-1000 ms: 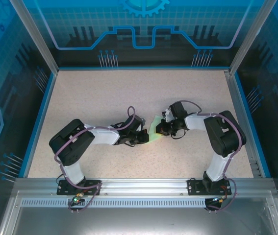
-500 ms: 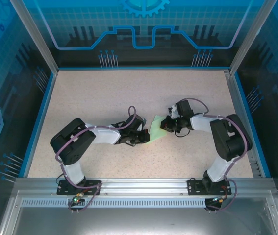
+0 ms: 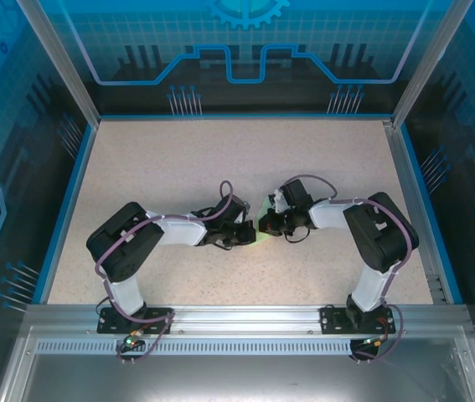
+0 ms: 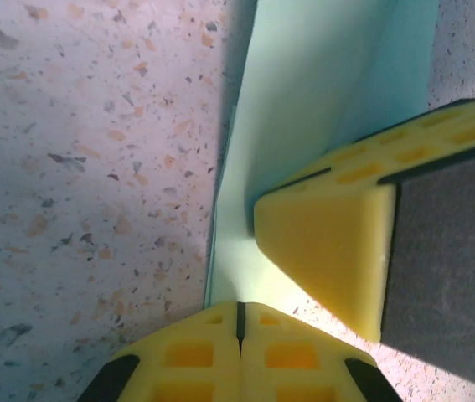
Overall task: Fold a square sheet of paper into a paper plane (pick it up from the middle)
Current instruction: Fourth fold the wing at the center of the table.
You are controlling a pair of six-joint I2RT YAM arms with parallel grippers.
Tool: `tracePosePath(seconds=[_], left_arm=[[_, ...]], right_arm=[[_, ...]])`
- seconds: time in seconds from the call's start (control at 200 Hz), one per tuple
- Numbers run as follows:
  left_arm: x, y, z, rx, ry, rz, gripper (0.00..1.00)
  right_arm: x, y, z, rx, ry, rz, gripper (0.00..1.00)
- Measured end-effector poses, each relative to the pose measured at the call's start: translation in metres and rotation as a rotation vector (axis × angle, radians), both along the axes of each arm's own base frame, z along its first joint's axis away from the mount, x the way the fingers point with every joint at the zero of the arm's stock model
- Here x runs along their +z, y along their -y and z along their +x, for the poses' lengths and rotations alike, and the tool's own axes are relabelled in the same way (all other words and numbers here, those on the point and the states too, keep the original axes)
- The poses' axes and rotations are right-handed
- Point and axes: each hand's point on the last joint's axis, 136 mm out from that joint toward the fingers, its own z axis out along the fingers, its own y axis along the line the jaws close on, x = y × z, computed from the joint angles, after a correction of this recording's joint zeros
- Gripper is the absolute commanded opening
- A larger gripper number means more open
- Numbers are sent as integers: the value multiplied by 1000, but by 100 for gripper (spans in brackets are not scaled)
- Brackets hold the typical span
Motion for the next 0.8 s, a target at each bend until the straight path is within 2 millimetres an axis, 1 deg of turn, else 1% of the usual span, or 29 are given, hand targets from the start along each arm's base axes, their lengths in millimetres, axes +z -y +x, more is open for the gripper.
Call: tracePosePath(seconds=[0.075, 0.175, 0.34, 0.6, 0.73, 0.8], left_arm=[[0, 0, 0, 0, 0, 0, 0], [0, 0, 0, 0, -1, 1, 0], [0, 0, 0, 0, 0, 0, 0], [0, 0, 0, 0, -1, 0, 0], [0, 0, 0, -1, 0, 0, 0], [0, 0, 0, -4, 2, 1, 0]], right_arm=[[-1, 2, 6, -7, -2, 1, 0], [-1, 11, 17, -33, -17, 16, 0], [-1, 41, 41, -129, -19, 15, 0], [0, 85, 84, -279, 0, -53, 0], [7, 109, 107, -349, 13, -87, 0], [14, 116, 115, -370, 28, -98, 1]])
